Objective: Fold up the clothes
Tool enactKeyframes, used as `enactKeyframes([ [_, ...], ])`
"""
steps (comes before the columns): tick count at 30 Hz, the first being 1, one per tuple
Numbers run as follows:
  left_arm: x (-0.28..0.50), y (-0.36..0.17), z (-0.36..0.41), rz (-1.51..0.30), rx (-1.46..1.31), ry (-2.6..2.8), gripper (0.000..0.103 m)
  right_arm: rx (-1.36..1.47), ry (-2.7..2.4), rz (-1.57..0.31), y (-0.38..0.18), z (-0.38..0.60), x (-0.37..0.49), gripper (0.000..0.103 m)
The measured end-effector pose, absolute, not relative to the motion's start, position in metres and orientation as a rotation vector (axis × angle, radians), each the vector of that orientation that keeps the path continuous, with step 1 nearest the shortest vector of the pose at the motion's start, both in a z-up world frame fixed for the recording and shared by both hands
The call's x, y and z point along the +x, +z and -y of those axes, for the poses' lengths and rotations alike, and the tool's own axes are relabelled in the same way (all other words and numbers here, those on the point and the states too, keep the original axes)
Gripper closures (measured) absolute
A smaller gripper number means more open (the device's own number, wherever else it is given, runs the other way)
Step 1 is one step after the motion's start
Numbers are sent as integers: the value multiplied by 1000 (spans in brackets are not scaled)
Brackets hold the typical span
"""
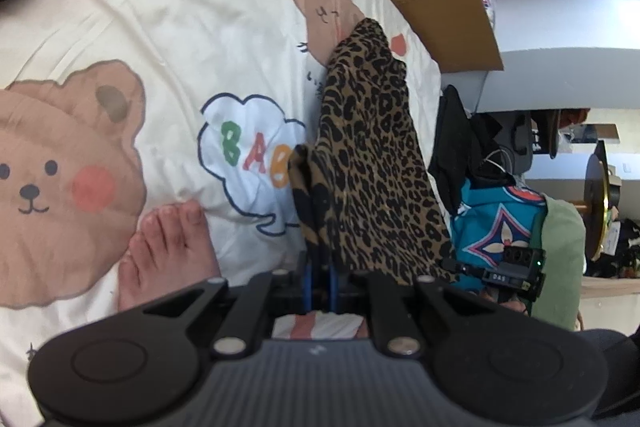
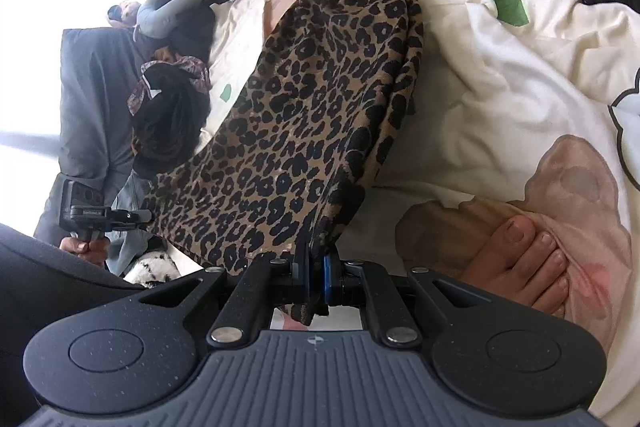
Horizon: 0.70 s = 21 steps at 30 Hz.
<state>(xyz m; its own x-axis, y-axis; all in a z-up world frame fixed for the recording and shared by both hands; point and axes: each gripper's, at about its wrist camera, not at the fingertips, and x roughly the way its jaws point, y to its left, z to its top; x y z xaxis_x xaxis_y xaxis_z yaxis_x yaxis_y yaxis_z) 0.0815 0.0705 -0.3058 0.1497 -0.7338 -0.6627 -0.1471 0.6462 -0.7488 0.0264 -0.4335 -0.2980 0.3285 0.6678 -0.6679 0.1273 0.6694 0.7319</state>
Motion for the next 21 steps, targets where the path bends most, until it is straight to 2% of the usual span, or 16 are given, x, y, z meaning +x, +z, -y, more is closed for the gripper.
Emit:
enactKeyframes([
  [21, 120, -303, -70, -1250, -814, -460, 94, 808, 286, -1123, -300, 434, 54, 98],
])
